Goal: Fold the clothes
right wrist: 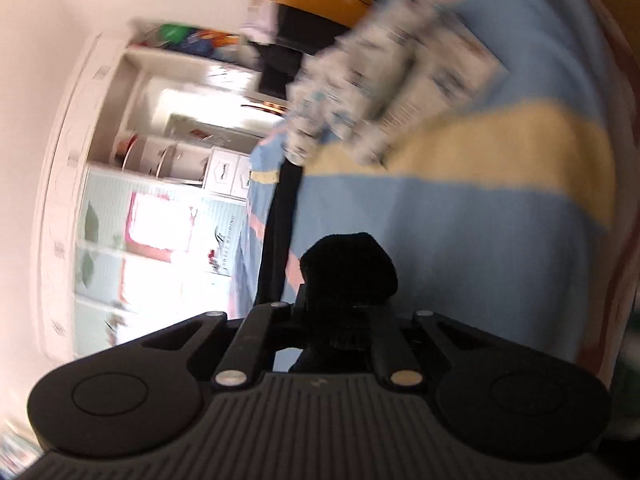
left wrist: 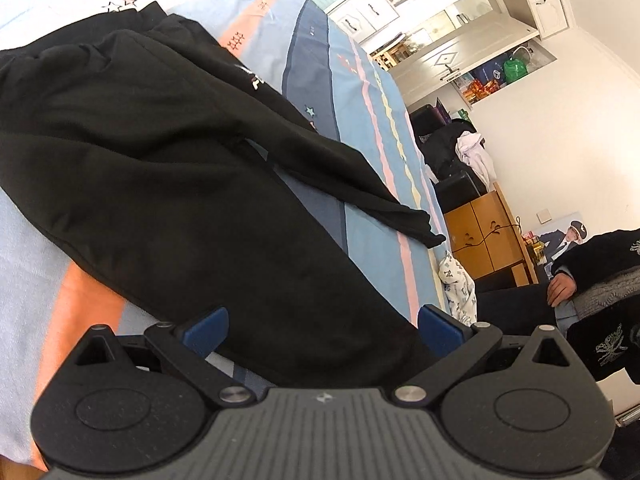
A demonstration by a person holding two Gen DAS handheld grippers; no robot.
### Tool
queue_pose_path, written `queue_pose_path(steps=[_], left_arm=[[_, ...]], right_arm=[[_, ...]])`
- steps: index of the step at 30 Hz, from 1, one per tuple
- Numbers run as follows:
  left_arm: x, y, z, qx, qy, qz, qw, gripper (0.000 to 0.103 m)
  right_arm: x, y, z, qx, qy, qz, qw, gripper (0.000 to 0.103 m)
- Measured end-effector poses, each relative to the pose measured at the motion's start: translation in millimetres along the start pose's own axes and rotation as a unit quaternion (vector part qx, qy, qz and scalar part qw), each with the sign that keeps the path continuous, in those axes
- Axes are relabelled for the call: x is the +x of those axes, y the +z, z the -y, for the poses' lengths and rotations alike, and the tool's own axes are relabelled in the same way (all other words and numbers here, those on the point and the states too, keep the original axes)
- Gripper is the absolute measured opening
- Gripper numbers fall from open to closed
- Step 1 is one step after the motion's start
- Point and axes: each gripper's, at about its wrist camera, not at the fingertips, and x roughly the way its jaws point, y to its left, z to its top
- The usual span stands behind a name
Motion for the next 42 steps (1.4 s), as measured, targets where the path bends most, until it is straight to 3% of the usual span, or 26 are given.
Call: queue_pose_path(steps=[2,6,8,9,11,14,17,19,21,24,26,27,30,31,32,33,34,36,39,42], left_arm=[[-1,0,1,0.002,0.002,0.002,1.0,0.101],[-3,1,4,0.005,-0.006,0.011,0.9999,0.101],[-3,1,3,0.004,-0.008,0.012,0.9999,0.101],[-3,1,2,0.002,-0.008,0.011,0.9999,0.101],[-4,1,0,0.001,-0.005,0.011,0.9999,0.101],[-7,4,-4,-0.007,-0.003,0.017,0.9998,0.101],[-14,6,-10,-0.009,0.009,0.037,0.9992,0.101],[-20,8,-15,-0.009,0.024,0.052,0.9983,0.101],[-26,9,-24,-0.015,0.042,0.064,0.9969,0.101],[-41,15,-40,-0.025,0.07,0.089,0.9933,0.101],[-52,20,-51,-0.031,0.081,0.108,0.9904,0.101],[-59,22,-57,-0.035,0.086,0.118,0.9886,0.101],[-77,30,-74,-0.04,0.101,0.143,0.9837,0.101],[-82,33,-79,-0.041,0.108,0.147,0.9823,0.101],[-87,37,-82,-0.041,0.112,0.152,0.9811,0.101],[-92,41,-85,-0.04,0.115,0.158,0.9799,0.101],[-96,44,-87,-0.036,0.117,0.165,0.9787,0.101],[-103,51,-89,-0.018,0.133,0.178,0.9748,0.101],[-107,67,-86,0.038,0.175,0.19,0.9654,0.101],[-101,90,-84,0.09,0.229,0.176,0.9531,0.101]], right_arm=[[6,10,-25,-0.095,0.013,0.017,0.995,0.009],[-10,19,-75,-0.27,0.05,0.05,0.96,0.01],[-7,25,-72,-0.309,-0.011,0.051,0.95,0.015],[-2,30,-61,-0.305,-0.061,0.044,0.949,0.021],[-1,36,-30,-0.265,-0.129,0.038,0.955,0.023],[-12,35,0,-0.219,-0.156,0.051,0.962,0.023],[-26,25,0,-0.191,-0.12,0.059,0.973,0.023],[-22,15,-12,-0.167,-0.063,0.041,0.983,0.023],[-1,6,-28,-0.137,0.006,-0.004,0.991,0.024],[26,-22,-49,-0.077,0.094,-0.086,0.989,0.03],[48,-40,-51,-0.035,0.115,-0.132,0.984,0.033],[58,-47,-47,-0.024,0.111,-0.148,0.982,0.033],[81,-53,-19,-0.012,-0.004,-0.162,0.987,0.032],[85,-52,-9,-0.021,-0.042,-0.161,0.986,0.011],[84,-48,-3,-0.021,-0.054,-0.154,0.986,0.0],[77,-46,-5,-0.028,-0.063,-0.14,0.988,0.0],[70,-44,-12,-0.041,-0.076,-0.124,0.988,0.003],[58,-42,-27,-0.061,-0.087,-0.104,0.989,0.024],[50,-45,-49,-0.072,-0.053,-0.113,0.99,0.035],[56,-63,-82,-0.136,-0.052,-0.125,0.981,0.05]])
